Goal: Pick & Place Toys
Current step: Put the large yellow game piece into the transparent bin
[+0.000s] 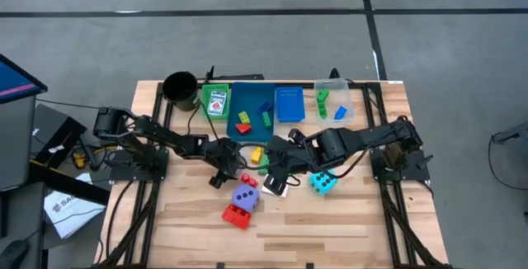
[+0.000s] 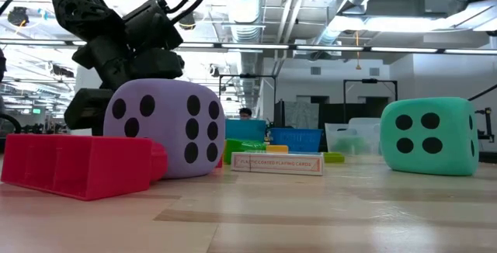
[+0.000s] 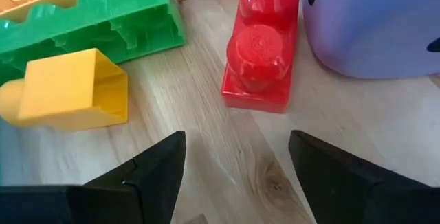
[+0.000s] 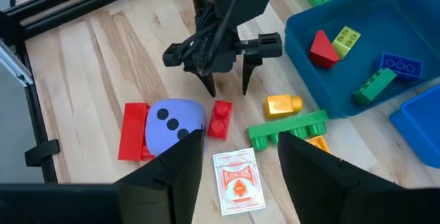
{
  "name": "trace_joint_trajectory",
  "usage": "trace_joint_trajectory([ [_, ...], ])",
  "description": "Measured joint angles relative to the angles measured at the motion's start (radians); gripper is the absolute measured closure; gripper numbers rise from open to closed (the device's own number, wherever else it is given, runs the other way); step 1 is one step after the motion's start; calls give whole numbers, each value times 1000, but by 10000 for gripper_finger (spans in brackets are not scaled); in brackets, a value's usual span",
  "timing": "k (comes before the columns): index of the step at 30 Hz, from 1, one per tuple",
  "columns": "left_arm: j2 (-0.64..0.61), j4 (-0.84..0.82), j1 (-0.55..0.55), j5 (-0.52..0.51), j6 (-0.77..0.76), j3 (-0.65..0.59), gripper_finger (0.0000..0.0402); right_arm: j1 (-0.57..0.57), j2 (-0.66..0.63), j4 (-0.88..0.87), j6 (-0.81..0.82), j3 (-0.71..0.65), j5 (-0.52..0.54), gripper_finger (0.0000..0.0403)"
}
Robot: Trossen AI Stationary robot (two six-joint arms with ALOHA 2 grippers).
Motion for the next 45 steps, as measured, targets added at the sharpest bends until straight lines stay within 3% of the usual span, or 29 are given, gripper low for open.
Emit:
trace_joint_trajectory([
  [24,-26,160,-137,77,-1,-4,147,-19,0,7,3,0,0,219],
  [34,1,202,-136,76,-111,-4,147,-27,0,18,18,0,0,219],
  [45,115,290,-137,72,-266,-4,147,-24,0,25,56,0,0,219],
])
